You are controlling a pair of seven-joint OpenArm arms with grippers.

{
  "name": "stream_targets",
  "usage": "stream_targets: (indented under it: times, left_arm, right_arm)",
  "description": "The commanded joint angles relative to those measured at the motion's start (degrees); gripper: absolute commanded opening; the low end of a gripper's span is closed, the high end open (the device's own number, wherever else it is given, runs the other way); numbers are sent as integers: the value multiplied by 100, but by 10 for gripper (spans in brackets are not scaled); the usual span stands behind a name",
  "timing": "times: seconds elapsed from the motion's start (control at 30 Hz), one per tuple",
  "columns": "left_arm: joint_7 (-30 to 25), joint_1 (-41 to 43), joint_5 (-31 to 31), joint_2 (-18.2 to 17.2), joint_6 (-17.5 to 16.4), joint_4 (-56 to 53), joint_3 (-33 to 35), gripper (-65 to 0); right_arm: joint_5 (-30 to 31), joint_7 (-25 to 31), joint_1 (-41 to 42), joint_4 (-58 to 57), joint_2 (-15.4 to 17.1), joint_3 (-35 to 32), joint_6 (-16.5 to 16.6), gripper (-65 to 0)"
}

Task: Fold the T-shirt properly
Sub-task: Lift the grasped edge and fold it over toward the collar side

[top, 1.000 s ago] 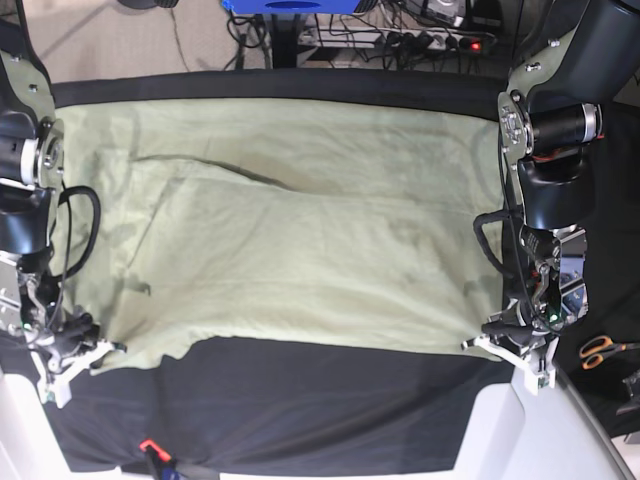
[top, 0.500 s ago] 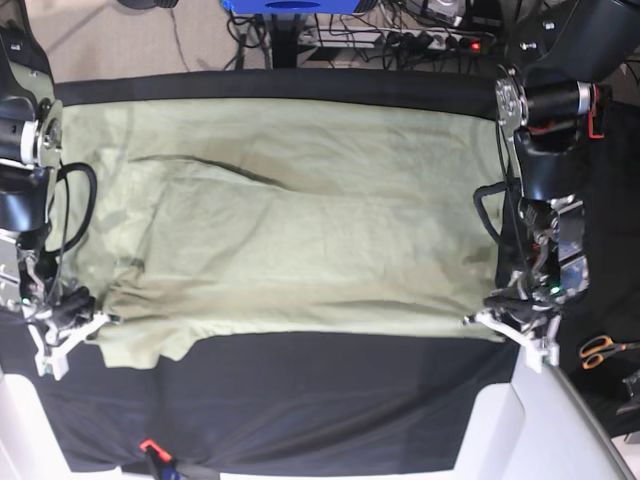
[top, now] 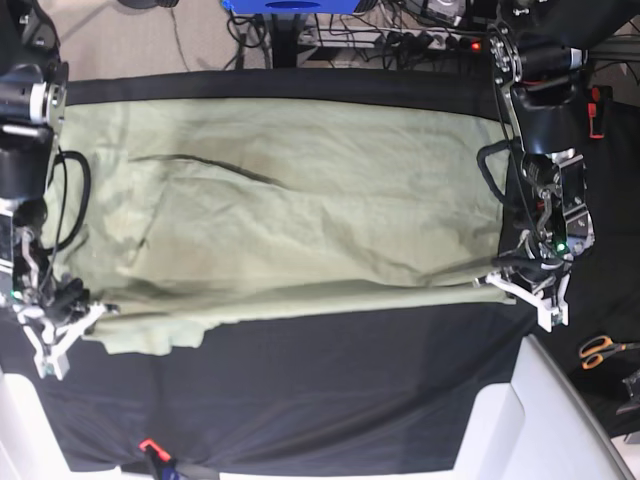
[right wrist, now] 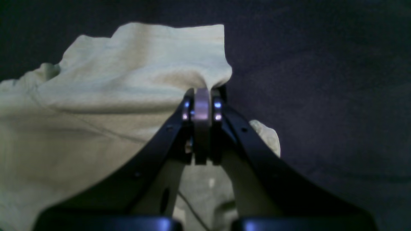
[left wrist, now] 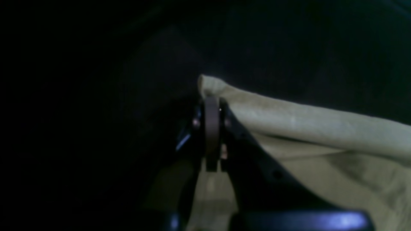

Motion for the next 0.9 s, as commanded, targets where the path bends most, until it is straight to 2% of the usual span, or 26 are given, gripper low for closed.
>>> stream_targets:
  times: [0.0, 0.1, 0.27, 0.63, 0.87]
  left_arm:
    - [-135, -60, 0, -23, 21, 248, -16, -650]
    - [-108, 160, 0, 30, 21, 653, -16, -650]
    - [393, 397, 0, 30, 12, 1206, -25, -650]
    - [639, 1065, 0, 38, 12, 2033, -7, -650]
    - [639, 1593, 0, 38, 3, 2508, -7, -650]
  right_arm:
    - [33, 12, 29, 232, 89, 171, -25, -650]
    - [33, -251, -165, 522, 80, 399, -25, -650]
    - [33, -594, -428, 830, 80, 417, -25, -650]
    - [51, -1174, -1237, 1849, 62, 426, -25, -650]
    - [33, -1456, -1721, 2421, -245, 874, -25, -650]
